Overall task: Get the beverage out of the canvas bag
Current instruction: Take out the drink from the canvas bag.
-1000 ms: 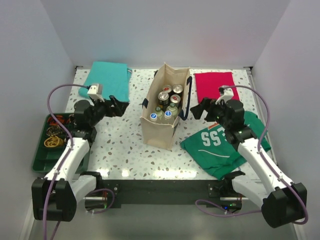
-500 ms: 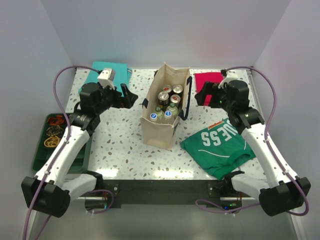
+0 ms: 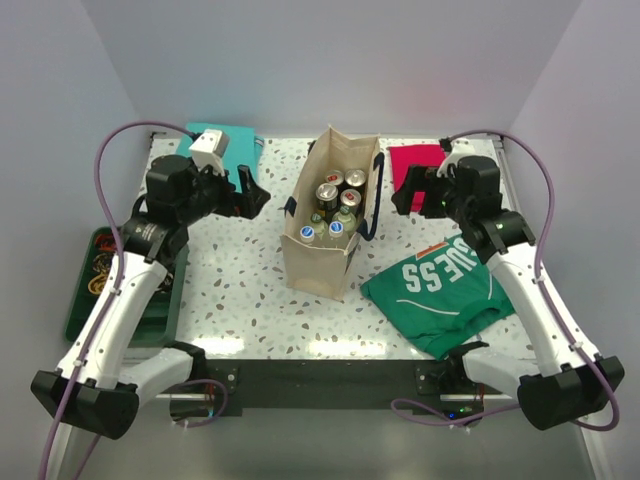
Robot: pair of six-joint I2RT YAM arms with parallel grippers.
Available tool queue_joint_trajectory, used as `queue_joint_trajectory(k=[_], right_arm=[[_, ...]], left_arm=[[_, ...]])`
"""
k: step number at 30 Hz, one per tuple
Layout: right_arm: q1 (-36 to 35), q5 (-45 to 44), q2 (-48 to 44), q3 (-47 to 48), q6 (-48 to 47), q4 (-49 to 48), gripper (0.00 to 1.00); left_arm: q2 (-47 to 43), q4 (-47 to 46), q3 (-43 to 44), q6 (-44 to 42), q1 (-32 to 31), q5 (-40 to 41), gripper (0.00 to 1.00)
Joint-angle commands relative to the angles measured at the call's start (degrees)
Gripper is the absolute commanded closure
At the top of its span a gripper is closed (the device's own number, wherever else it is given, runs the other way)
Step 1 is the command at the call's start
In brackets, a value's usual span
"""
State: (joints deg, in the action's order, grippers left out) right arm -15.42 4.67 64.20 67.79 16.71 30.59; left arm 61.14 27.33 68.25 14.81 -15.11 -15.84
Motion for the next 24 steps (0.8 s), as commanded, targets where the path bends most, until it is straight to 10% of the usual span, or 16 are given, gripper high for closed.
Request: queue_joint_trajectory(k=[1,24], right_arm=[[-0.05,4.99,0.13,2.53,-0.45,1.76,0.02],[-1.1,29.25,3.64,1.82,5.44,-1.85,0.15]], left_arm=[[-0.77,4.47,4.69,-3.29,-0.18,-3.67,0.0],[1.78,7.38,8.13,-8.3,-1.14,-14.66,0.0]])
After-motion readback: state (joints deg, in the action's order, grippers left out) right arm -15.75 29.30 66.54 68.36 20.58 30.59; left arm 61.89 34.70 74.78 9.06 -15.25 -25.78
